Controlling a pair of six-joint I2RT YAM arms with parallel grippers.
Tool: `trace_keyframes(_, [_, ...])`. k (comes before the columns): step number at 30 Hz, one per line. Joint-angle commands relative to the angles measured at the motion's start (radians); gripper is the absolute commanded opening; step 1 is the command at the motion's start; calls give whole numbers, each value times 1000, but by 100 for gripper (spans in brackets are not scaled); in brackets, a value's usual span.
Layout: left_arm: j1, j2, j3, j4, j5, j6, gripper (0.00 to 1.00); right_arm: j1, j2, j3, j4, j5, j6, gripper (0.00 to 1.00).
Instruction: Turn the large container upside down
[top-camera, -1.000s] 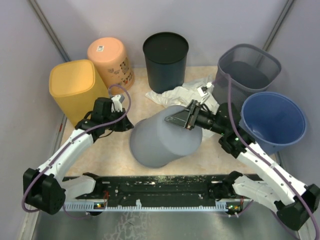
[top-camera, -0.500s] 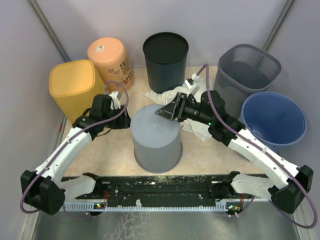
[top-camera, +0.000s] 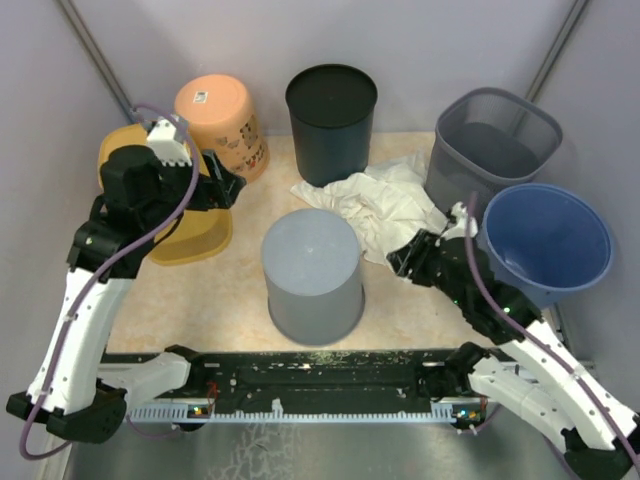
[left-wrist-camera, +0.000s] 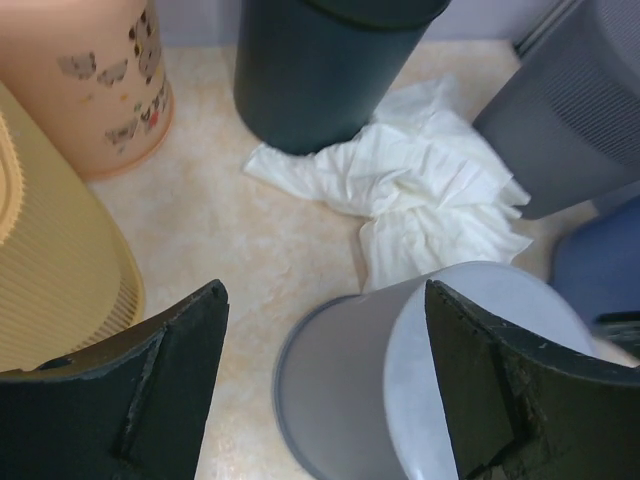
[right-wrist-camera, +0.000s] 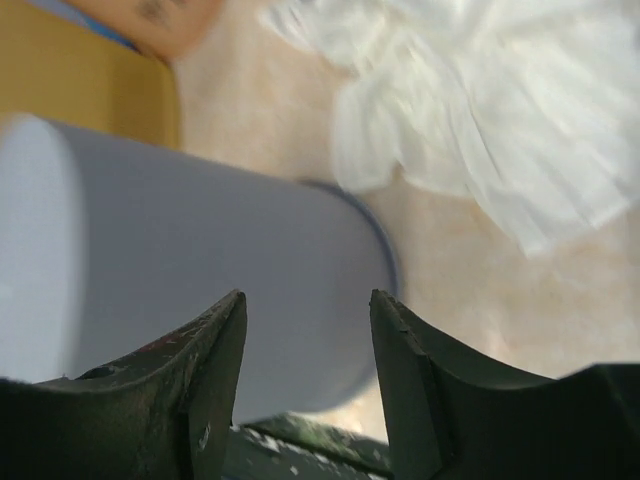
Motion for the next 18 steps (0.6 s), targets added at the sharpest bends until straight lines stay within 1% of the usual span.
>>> trace_keyframes(1, [-1,-32,83,-9,92,13,84,3,36,-147,-18,-133,66,53])
trace_keyframes(3, [-1,-39,94,9,127,-4,84,38,73,-197,94,-186,97,52])
trace_keyframes(6, [-2,-44,109,17,159,-23,85,158,173,-247,312,-207,163,53])
trace_keyframes(9, [-1,-56,115,32,195,-44,85,248,366,-224,552,-227,183,53])
trace_keyframes(11, [-1,-65,118,45,208,-59,85,274,527,-162,705,-256,178,53])
trace_keyframes(13, [-1,-72,128,48,207,-69,85,290,700,-71,841,-321,167,53])
trace_keyframes(14, [-2,-76,135,46,207,-68,85,297,778,-6,877,-358,157,53])
trace_keyframes(16, [0,-78,151,34,195,-68,85,306,929,135,879,-443,142,53])
trace_keyframes(18, [-2,-81,162,19,185,-61,85,305,1011,247,831,-507,134,53])
